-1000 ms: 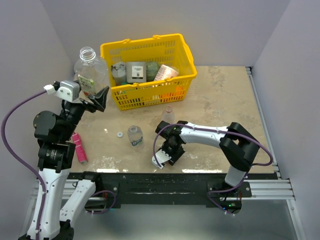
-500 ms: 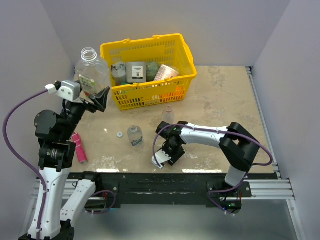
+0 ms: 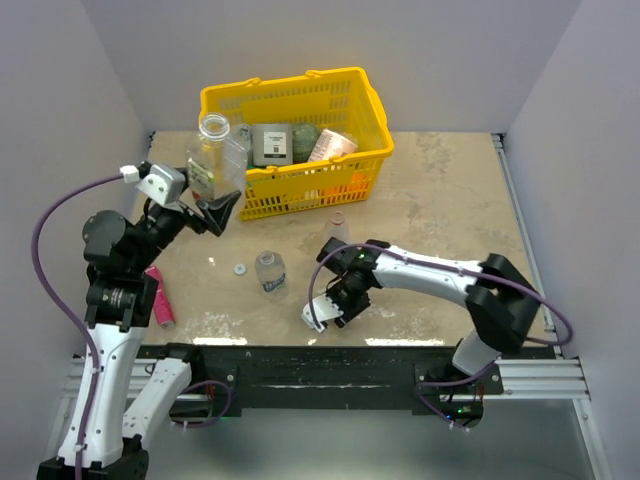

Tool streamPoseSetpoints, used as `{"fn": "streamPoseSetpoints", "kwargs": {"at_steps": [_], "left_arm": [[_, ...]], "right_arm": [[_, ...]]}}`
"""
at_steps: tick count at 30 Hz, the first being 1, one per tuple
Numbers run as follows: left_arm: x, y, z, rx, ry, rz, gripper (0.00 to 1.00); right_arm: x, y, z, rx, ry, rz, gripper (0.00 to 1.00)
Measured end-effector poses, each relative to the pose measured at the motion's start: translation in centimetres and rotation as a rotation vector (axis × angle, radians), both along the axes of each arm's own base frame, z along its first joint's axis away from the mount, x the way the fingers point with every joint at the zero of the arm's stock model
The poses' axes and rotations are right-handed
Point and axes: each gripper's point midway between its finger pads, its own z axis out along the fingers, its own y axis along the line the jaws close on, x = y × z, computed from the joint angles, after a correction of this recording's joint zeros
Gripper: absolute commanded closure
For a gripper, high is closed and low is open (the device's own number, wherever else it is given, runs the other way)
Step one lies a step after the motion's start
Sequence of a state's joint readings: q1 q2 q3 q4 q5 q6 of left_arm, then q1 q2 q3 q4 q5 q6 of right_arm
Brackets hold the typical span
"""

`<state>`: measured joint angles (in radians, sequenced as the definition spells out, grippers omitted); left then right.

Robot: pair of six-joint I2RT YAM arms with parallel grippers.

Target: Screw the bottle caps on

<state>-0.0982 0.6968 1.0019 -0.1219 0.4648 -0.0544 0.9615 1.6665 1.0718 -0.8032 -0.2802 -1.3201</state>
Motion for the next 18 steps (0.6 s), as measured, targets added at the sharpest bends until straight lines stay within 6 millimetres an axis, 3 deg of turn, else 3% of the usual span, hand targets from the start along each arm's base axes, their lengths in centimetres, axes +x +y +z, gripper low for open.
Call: {"fn": "streamPoseSetpoints", "kwargs": {"at_steps": [3,7,10,14,18], "left_arm": [[-0.1,-2.0,-1.2,0.018,0.041,-0.127,1.00],[0.0,-4.4,-2.0,0.015,0.079,-0.282,1.00],[-0.5,-7.6,-2.7,0.025,0.097,-0.411,1.00],[-3.6,-13.6,-3.7,0.034,0.096,-0.634,1.00],[-7.7,-18.0,-7.0,0.048,0.126,-0.800,1.00]], "right_arm": [[-0.3,-0.4,4.3,0.077,-0.039,-0.055,0.83],[-0.8,-1.0,12.8,0.261,-0.118,-0.175,0.84],[-1.3,-2.2,19.3,0.407,-0.165,-0.291,0.84],[0.4,-5.5,26.9,0.541,-0.231,-0.499,0.85],[0.7,-7.8,32.6,0.627,-0.305,-0.594,0.85]]}}
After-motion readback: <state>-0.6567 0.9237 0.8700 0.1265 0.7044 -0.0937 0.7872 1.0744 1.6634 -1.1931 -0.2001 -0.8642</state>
